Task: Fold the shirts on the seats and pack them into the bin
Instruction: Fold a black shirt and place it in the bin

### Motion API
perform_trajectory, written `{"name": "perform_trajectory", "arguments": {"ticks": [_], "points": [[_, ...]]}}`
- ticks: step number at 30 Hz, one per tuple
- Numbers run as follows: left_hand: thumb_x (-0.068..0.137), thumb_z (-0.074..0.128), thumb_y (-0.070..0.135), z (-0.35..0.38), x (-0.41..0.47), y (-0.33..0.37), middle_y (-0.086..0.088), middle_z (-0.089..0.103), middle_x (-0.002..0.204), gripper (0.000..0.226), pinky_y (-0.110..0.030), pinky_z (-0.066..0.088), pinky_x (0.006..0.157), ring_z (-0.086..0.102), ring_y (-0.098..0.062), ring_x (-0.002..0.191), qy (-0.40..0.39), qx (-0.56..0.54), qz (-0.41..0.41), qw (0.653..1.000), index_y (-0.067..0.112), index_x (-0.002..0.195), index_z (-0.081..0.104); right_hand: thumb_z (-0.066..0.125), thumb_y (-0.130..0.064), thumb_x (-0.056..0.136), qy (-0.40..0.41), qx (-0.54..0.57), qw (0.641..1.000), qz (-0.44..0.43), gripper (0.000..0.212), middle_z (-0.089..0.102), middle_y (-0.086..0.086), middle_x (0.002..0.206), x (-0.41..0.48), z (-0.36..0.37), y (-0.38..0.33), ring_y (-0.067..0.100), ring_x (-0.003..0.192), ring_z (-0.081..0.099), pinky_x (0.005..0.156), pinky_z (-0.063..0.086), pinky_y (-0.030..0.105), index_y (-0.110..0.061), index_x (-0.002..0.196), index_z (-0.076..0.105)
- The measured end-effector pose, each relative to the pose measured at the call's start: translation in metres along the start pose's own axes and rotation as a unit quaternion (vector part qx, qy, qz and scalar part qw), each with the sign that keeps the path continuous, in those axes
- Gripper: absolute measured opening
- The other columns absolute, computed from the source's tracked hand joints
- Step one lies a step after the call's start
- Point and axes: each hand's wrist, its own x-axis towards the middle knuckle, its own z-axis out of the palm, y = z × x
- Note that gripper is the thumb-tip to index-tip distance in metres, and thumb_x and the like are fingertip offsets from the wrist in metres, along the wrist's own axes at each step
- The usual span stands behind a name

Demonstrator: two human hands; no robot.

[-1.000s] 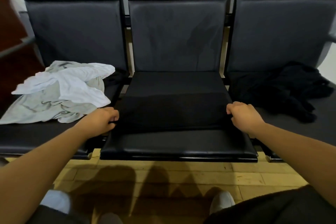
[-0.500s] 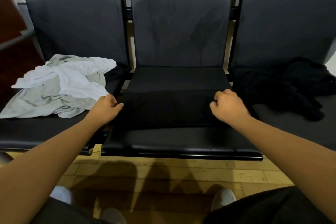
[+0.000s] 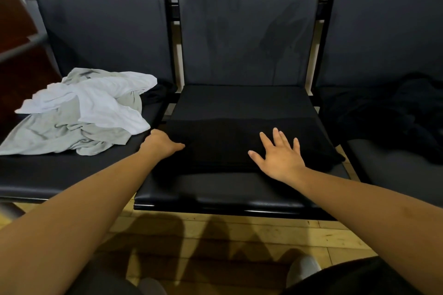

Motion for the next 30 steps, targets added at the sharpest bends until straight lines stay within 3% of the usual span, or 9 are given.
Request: {"name": "perform_trajectory", "arguments": {"ticks": [5, 8, 12, 15, 17, 21, 26, 28, 30], "points": [[0.087, 0.077, 0.031, -0.006, -0.015, 0.009, -0.019, 0.065, 0.117, 0.049, -0.039, 0.049, 0.096, 0.063, -0.036, 0.112, -0.046, -0.002, 0.04, 0.998, -0.005, 0.118, 0.064, 0.014, -0.072, 0.097, 0.006, -0.022, 1.0, 0.001, 0.078, -0.013, 0.012, 0.168, -0.003, 0.005, 0.007, 0.026, 0.155, -0.015, 0.122, -0.01, 0.056, -0.031, 0.161, -0.003], [0.088, 0.074, 0.024, -0.011, -0.015, 0.008, -0.017, 0.065, 0.113, 0.041, -0.04, 0.051, 0.095, 0.063, -0.035, 0.103, -0.04, -0.043, 0.025, 0.998, -0.004, 0.116, 0.065, 0.019, -0.07, 0.099, 0.02, -0.006, 1.0, -0.018, 0.074, -0.013, 0.01, 0.168, -0.003, 0.004, 0.008, 0.025, 0.155, -0.015, 0.122, -0.01, 0.055, -0.035, 0.16, -0.002], [0.094, 0.068, 0.017, -0.02, -0.019, 0.001, -0.021, 0.06, 0.128, 0.042, -0.046, 0.05, 0.1, 0.059, -0.039, 0.116, -0.076, -0.152, -0.03, 0.985, -0.002, 0.13, 0.057, 0.026, -0.063, 0.102, 0.071, -0.034, 0.99, -0.116, 0.062, -0.009, -0.002, 0.169, 0.0, 0.003, 0.016, 0.019, 0.155, -0.014, 0.122, -0.011, 0.056, -0.046, 0.158, 0.005], [0.094, 0.068, 0.02, -0.027, -0.026, -0.005, -0.014, 0.068, 0.102, 0.025, -0.037, 0.058, 0.067, 0.068, -0.031, 0.09, -0.144, -0.249, -0.116, 0.951, 0.004, 0.113, 0.063, 0.021, -0.066, 0.101, 0.023, -0.015, 0.995, -0.092, 0.061, -0.011, -0.004, 0.169, 0.004, 0.003, 0.016, 0.022, 0.154, -0.016, 0.121, -0.013, 0.055, -0.047, 0.158, 0.006], [0.093, 0.067, 0.02, -0.032, -0.027, -0.008, -0.009, 0.069, 0.082, 0.014, -0.027, 0.054, 0.047, 0.067, -0.022, 0.071, -0.162, -0.311, -0.128, 0.928, 0.01, 0.102, 0.065, 0.019, -0.066, 0.101, 0.008, -0.018, 0.996, -0.088, 0.062, -0.012, -0.003, 0.169, 0.006, 0.004, 0.01, 0.023, 0.154, -0.016, 0.122, -0.012, 0.055, -0.046, 0.158, 0.004], [0.093, 0.06, 0.018, -0.05, -0.027, -0.009, 0.0, 0.062, 0.055, 0.012, -0.019, 0.043, 0.038, 0.057, -0.016, 0.057, -0.107, -0.41, -0.05, 0.905, 0.017, 0.081, 0.059, 0.021, -0.064, 0.102, -0.004, 0.015, 0.994, -0.106, 0.063, -0.011, -0.002, 0.169, 0.005, 0.006, -0.027, 0.025, 0.155, -0.013, 0.123, -0.009, 0.054, -0.043, 0.159, 0.006], [0.094, 0.054, 0.013, -0.074, -0.049, 0.002, -0.003, 0.063, 0.081, 0.012, -0.02, 0.042, 0.041, 0.06, -0.015, 0.064, -0.085, -0.401, 0.063, 0.91, 0.02, 0.099, 0.062, 0.037, -0.058, 0.101, -0.033, 0.126, 0.982, -0.134, 0.066, -0.005, 0.001, 0.17, -0.005, 0.01, -0.09, 0.026, 0.155, -0.012, 0.122, -0.01, 0.051, -0.041, 0.159, 0.011], [0.094, 0.051, 0.007, -0.078, -0.06, 0.015, 0.0, 0.067, 0.075, 0.021, -0.018, 0.044, 0.042, 0.065, -0.012, 0.06, -0.091, -0.392, 0.115, 0.908, 0.019, 0.1, 0.066, 0.044, -0.05, 0.102, -0.052, 0.225, 0.961, -0.149, 0.063, 0.005, 0.0, 0.17, -0.007, 0.006, -0.106, 0.022, 0.156, -0.005, 0.124, -0.008, 0.047, -0.039, 0.159, 0.019], [0.091, 0.052, 0.003, -0.079, -0.069, 0.029, 0.0, 0.074, 0.079, 0.028, -0.021, 0.052, 0.052, 0.071, -0.014, 0.067, -0.097, -0.386, 0.154, 0.904, 0.02, 0.101, 0.072, 0.05, -0.042, 0.102, -0.073, 0.409, 0.901, -0.125, 0.054, 0.031, 0.0, 0.163, -0.007, 0.002, -0.115, 0.021, 0.154, 0.018, 0.126, 0.008, 0.04, -0.034, 0.154, 0.037]]}}
